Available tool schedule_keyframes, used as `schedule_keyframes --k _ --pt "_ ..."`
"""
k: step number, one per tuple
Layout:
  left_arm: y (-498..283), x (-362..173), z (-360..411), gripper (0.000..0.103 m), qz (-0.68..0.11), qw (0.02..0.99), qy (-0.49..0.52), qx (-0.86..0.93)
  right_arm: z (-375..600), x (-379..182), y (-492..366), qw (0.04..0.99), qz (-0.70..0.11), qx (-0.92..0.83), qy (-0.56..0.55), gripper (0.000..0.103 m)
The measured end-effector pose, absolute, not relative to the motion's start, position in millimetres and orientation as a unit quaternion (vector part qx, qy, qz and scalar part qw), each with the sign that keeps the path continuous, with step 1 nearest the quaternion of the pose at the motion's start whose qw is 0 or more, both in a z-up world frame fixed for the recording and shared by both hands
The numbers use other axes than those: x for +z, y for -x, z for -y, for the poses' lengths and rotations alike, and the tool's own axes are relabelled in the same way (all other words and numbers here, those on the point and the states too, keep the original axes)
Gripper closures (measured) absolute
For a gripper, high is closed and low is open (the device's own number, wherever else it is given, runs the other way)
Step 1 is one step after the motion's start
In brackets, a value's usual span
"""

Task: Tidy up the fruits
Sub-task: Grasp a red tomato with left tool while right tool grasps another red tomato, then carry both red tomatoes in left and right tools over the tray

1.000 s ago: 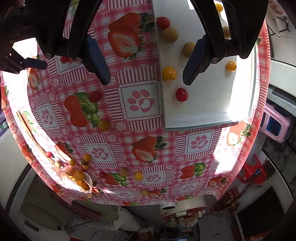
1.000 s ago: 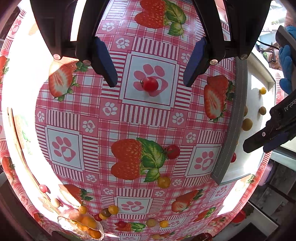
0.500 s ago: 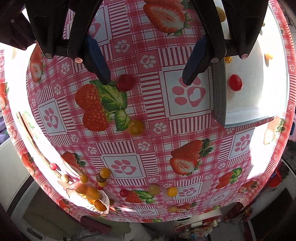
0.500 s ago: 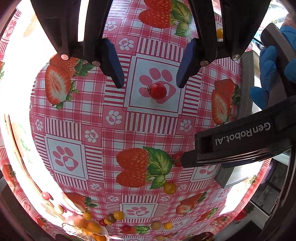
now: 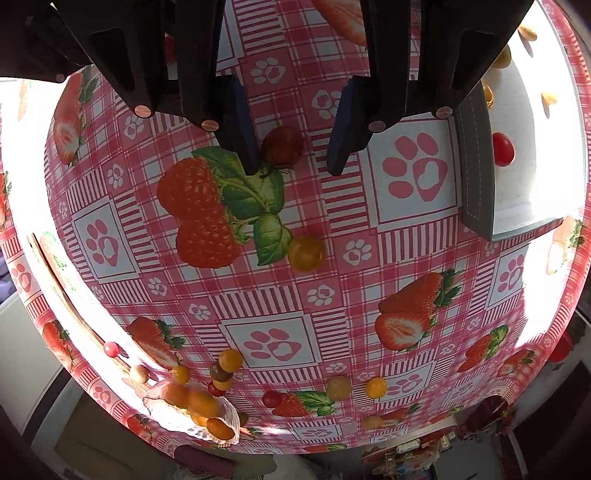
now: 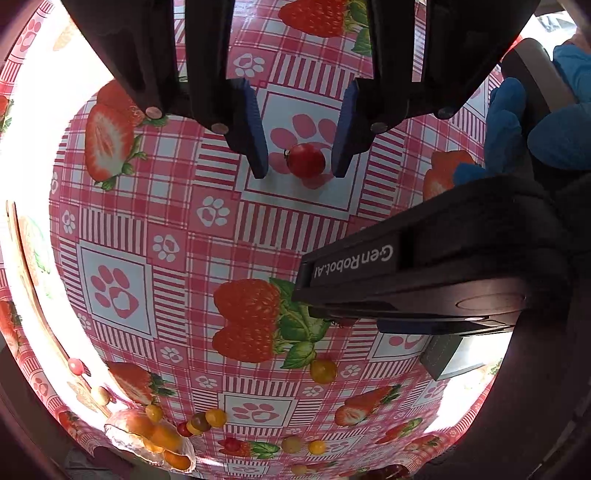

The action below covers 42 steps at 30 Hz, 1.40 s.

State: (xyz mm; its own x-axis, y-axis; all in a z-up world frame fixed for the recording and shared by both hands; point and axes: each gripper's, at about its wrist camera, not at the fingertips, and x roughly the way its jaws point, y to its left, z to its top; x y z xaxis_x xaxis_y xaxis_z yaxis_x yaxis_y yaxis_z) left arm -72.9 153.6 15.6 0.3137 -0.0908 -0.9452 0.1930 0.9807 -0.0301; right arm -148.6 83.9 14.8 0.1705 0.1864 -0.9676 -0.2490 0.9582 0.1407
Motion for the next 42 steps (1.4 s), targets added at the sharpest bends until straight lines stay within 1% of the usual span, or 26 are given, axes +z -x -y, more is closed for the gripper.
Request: schedule_keyframes --k 1,2,3,10,18,28,42 --pt "72 16 -154 0.074 -0.578 0.81 -0.042 -0.09 -84 14 148 0.764 -0.629 0.142 0.023 0.08" --pt "72 17 -155 0.081 -0.578 0.81 -0.039 -0.092 -82 14 146 0.763 -0.63 0.144 0.017 0.08" --pt "71 17 -157 0.081 -0.579 0.809 -0.034 -0.094 -80 14 144 0.761 -0.632 0.146 0.008 0.08" --pt "81 28 -175 0.081 -0.576 0.812 0.01 -0.092 -55 18 141 0.754 -0.64 0.14 -0.035 0.08" --pt "95 47 -191 0.081 -0.566 0.819 0.031 -0.086 -49 25 138 0.752 -0.643 0.135 -0.048 0.08" --pt "113 64 -216 0.081 -0.558 0.825 0.053 -0.069 -50 37 140 0.755 -0.638 0.14 -0.047 0.08" --pt "135 74 -263 0.081 -0.545 0.834 0.079 -0.025 -87 45 136 0.757 -0.633 0.161 -0.021 0.08"
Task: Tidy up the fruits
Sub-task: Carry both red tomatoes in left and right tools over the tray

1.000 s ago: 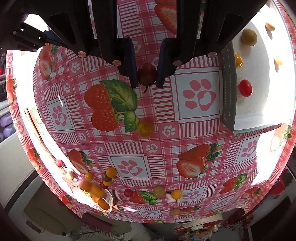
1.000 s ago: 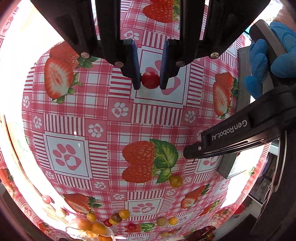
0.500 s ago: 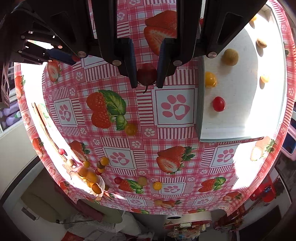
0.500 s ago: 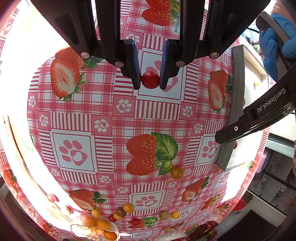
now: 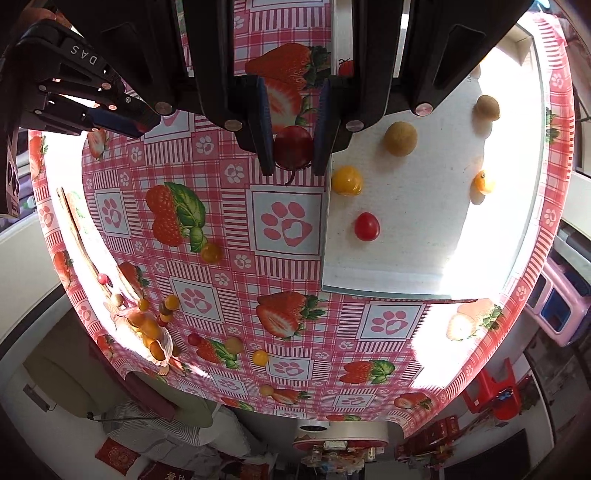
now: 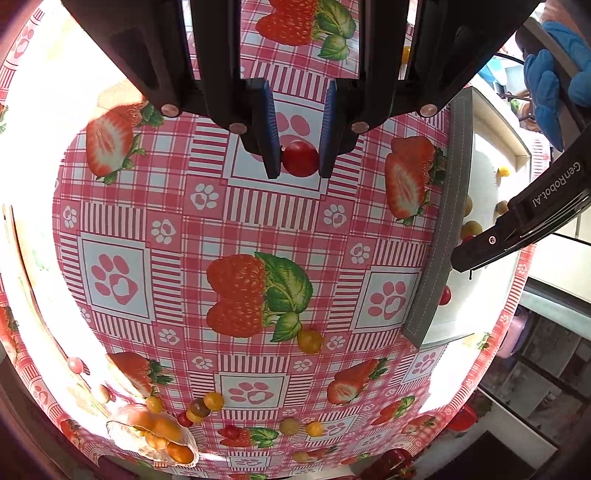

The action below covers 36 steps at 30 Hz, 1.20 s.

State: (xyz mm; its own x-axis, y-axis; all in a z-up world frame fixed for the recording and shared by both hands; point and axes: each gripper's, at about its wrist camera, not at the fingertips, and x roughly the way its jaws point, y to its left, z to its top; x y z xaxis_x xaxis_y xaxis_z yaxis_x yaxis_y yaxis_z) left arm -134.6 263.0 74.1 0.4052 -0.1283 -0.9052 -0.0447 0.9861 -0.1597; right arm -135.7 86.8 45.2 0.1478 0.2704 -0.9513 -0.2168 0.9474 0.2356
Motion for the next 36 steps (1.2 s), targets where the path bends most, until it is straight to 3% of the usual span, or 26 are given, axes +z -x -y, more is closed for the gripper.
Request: schedule_keyframes --k 36 --pt "165 50 -381 0.081 -0.545 0.823 0.129 0.089 -206 64 96 0.752 -0.608 0.251 0.049 0.08"
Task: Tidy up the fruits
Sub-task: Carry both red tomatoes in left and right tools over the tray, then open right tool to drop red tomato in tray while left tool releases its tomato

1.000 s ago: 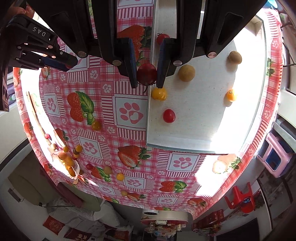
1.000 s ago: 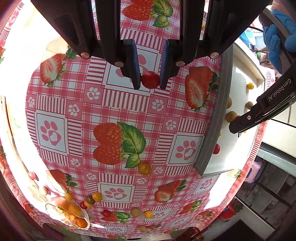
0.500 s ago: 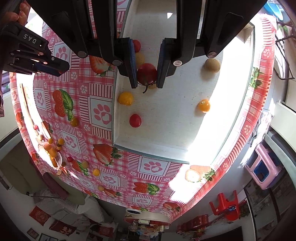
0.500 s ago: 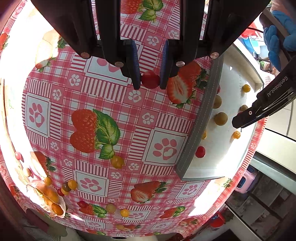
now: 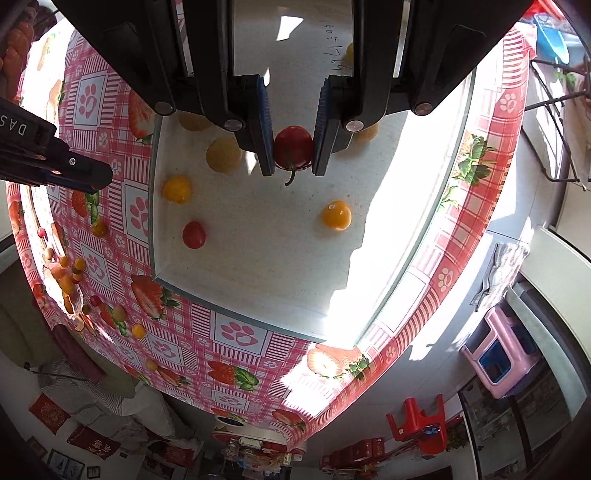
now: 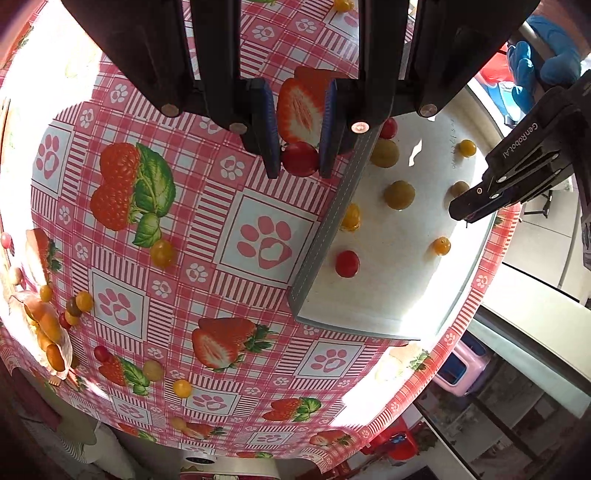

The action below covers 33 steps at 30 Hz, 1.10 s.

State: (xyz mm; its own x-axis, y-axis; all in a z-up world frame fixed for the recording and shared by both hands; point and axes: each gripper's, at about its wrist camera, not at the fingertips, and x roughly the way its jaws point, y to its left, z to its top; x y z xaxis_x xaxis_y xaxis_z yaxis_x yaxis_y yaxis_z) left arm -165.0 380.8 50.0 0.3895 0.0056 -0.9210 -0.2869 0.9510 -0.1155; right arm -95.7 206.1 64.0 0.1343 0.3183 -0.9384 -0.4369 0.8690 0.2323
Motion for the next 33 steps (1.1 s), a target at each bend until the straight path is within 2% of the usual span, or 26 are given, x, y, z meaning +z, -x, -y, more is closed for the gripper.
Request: schedule_keyframes --k 11,21,33 --pt "146 31 -386 0.081 -0.549 0.821 0.133 0.087 -263 59 56 0.747 -0.602 0.278 0.046 0.08" --pt "142 24 -381 0.081 -0.555 0.82 0.107 0.084 -315 45 36 0.742 -0.595 0.297 0.086 0.08" --pt "141 19 -379 0.081 -0.558 0.819 0.097 0.088 -330 21 36 0.731 -0.605 0.289 0.125 0.08"
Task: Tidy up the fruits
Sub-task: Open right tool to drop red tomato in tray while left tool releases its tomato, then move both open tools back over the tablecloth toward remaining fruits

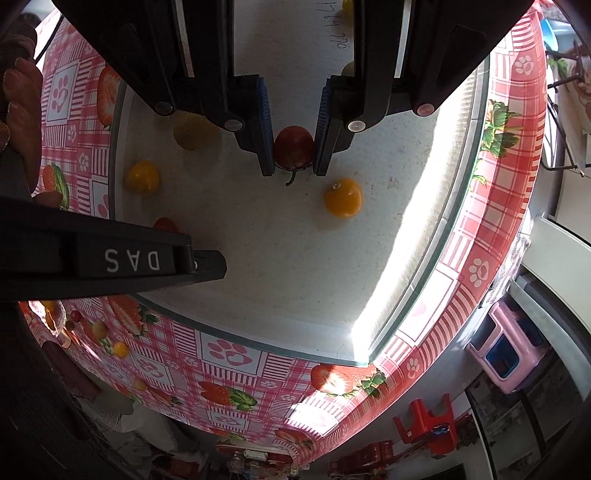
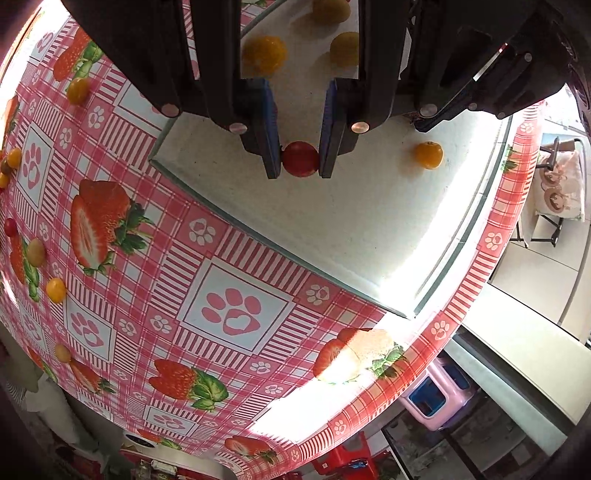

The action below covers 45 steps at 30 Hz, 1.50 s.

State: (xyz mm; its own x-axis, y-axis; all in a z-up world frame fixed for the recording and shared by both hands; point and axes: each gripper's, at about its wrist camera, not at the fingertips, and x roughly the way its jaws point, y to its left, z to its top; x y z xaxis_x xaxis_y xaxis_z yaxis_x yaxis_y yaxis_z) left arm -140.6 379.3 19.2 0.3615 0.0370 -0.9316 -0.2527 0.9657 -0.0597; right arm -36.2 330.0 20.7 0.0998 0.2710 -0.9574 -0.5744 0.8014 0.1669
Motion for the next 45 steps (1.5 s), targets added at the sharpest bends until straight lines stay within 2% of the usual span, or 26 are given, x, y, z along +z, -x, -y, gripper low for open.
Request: schedule_keyframes --k 6,8,9,10,13,15,17,19,30,45 --pt "140 18 -375 0.08 -0.557 0.821 0.08 0.094 -334 12 37 0.729 -0.607 0.284 0.141 0.079" --pt "140 19 -375 0.06 -0.557 0.821 0.082 0.094 -335 12 39 0.729 -0.606 0.285 0.145 0.078" --pt "141 20 -375 0.038 -0.553 0.823 0.078 0.101 -335 12 39 0.727 -0.607 0.287 0.143 0.077" --pt "143 23 -374 0.034 -0.545 0.829 0.072 0.107 -335 12 39 0.725 -0.608 0.291 0.139 0.073" --pt "145 25 -374 0.034 -0.548 0.827 0.066 0.106 -334 15 39 0.725 -0.61 0.294 0.127 0.048" --pt "147 24 -374 0.034 -0.553 0.824 0.065 0.106 -332 20 38 0.728 -0.606 0.3 0.116 0.044" --pt "149 25 -375 0.034 -0.554 0.823 0.066 0.107 -327 28 38 0.73 -0.604 0.305 0.099 0.03" --pt "151 28 -374 0.034 -0.554 0.823 0.066 0.108 -322 38 38 0.733 -0.598 0.312 0.082 0.024" --pt "164 54 -345 0.034 -0.545 0.833 0.039 0.089 -264 80 46 0.756 -0.581 0.299 0.025 0.022" --pt "216 79 -249 0.034 -0.559 0.829 0.007 0.02 -115 61 97 0.763 -0.617 0.191 0.033 0.022"
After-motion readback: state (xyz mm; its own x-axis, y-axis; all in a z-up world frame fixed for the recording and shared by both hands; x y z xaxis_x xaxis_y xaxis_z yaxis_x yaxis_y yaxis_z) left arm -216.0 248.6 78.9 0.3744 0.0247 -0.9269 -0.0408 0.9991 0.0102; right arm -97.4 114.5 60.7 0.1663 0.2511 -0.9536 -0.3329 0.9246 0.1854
